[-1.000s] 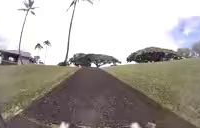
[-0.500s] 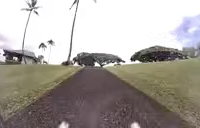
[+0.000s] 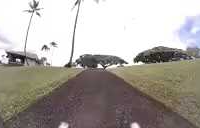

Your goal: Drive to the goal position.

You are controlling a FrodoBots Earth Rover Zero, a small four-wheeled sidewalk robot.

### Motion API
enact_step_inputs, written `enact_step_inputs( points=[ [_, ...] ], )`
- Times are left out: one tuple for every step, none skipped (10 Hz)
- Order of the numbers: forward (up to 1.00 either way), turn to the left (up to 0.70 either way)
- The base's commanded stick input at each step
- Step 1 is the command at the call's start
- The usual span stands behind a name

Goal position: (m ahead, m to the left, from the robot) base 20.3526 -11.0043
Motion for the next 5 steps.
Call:
enact_step_inputs(
  points=[
    [0.85, 0.19],
    [0.85, 0.06],
    [0.85, 0.00],
    [0.85, 0.00],
    [0.85, 0.00]
  ],
)
